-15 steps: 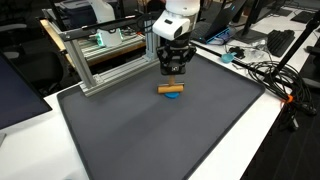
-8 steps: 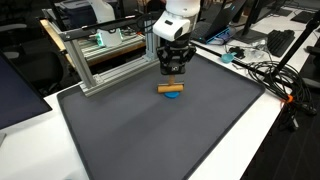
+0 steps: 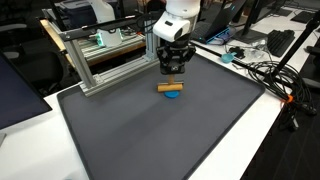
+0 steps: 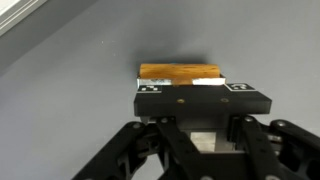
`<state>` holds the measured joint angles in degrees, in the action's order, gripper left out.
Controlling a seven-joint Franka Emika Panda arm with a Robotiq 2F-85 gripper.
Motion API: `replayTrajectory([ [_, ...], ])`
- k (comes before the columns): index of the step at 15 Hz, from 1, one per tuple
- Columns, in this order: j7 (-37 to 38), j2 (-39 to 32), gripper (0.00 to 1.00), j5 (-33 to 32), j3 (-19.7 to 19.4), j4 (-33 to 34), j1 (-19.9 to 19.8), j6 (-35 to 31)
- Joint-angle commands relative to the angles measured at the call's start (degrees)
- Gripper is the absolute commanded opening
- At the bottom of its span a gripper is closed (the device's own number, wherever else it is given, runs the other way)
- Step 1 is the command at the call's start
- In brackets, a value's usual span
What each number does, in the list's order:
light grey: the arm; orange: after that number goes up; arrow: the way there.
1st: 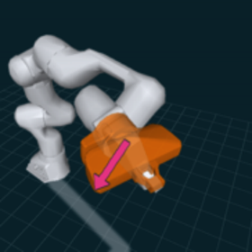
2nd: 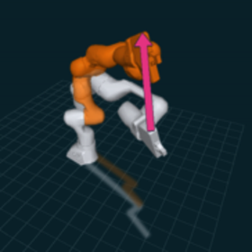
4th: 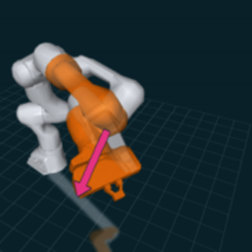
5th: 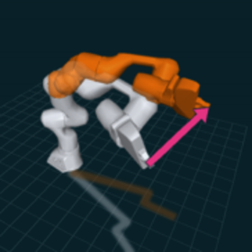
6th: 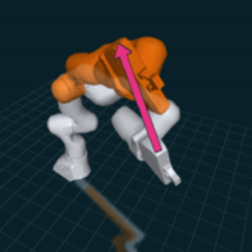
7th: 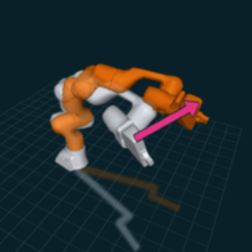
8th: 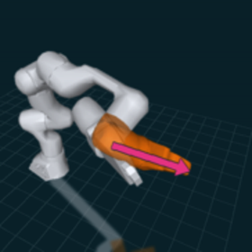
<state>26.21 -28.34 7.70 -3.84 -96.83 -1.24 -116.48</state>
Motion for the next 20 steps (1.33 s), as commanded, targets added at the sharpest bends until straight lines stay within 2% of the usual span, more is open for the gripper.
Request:
replayTrajectory([
  [1, -1.59, -4.23, 0.23, 1.59, 0.32, -1.0, -0.2, 1.4],
  [8, -1.56, -2.58, 0.23, 1.37, 0.28, -1.12, -0.02, 2.46],
  [14, -2.36, 2.99, 0.23, 0.54, 0.38, -2.63, 0.57, 7.95],
  [16, -4.6, 5.39, 0.23, 0.16, 0.66, -3.38, 0.75, 8.74],
  [20, -14.71, 10.67, 0.23, -2.6, 1.84, -3.76, 0.95, 12.9],
])
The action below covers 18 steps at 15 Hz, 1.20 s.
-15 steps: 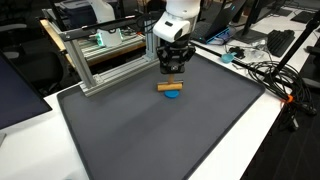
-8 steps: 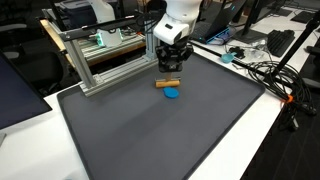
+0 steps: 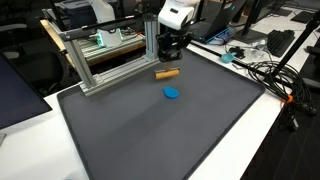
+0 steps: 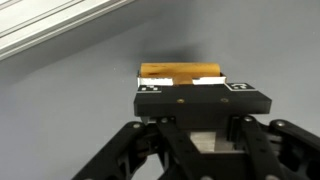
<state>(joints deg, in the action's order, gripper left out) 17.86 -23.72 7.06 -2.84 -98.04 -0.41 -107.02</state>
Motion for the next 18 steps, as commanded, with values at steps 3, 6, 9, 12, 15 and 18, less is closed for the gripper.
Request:
replayTrajectory([
  [3, -13.49, 8.35, 0.23, -5.19, 1.46, -1.8, 0.21, 5.25],
  [6, -20.83, 8.83, 0.23, -8.27, 2.16, -0.98, 0.1, 4.23],
  [9, -28.63, 7.77, 0.23, -10.22, 2.83, -0.1, -0.12, 2.36],
  [12, -36.22, 6.13, 0.23, -11.91, 3.39, 1.04, -0.49, -0.98],
  [15, -34.28, 6.24, 0.48, -10.73, 3.22, -0.1, -0.33, -1.1],
  [18, -40.91, 5.59, 0.23, -7.84, 4.4, 0.3, -1.45, -0.51],
])
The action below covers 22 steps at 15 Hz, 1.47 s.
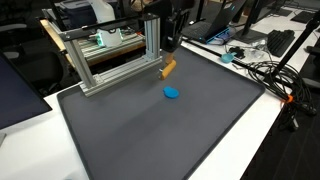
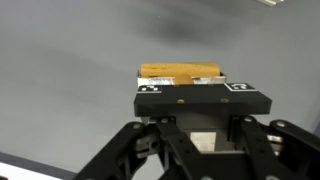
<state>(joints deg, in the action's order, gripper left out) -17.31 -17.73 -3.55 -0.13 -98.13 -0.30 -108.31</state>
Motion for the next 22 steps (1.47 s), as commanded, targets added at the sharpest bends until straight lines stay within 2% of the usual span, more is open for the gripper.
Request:
replayTrajectory([
  [1, -6.48, -0.78, 0.23, 2.13, 1.71, 0.15, -1.48, -1.35],
  [4, -11.8, -2.61, 0.23, 2.33, 2.34, 0.58, -2.29, -2.92],
  [11, -19.83, -5.54, 0.23, 3.8, 3.66, -0.6, -4.57, -11.78],
  [16, -20.07, -7.32, 0.23, 2.88, 3.72, -1.09, -4.42, -15.16],
  [22, -19.71, -8.85, 0.23, 2.42, 3.75, -1.16, -4.39, -15.68],
])
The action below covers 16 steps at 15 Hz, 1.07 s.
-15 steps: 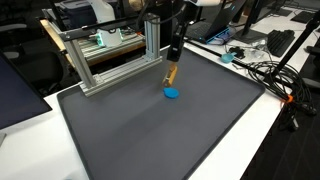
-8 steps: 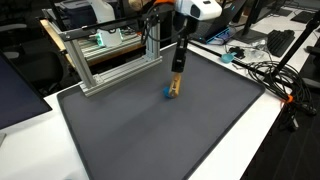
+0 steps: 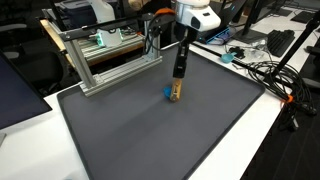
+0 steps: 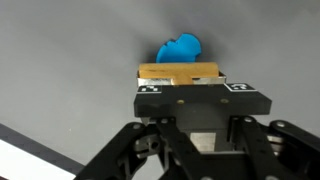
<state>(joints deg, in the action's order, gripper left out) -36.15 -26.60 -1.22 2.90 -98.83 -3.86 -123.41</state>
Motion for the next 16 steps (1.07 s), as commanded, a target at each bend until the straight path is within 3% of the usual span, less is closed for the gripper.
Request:
replayTrajectory([
  [1, -0.68, -0.07, 0.23, -0.07, 0.63, -0.41, -0.76, -0.38],
  [16, 1.09, -1.5, 0.23, -2.88, 0.1, -1.58, 0.64, 0.04],
])
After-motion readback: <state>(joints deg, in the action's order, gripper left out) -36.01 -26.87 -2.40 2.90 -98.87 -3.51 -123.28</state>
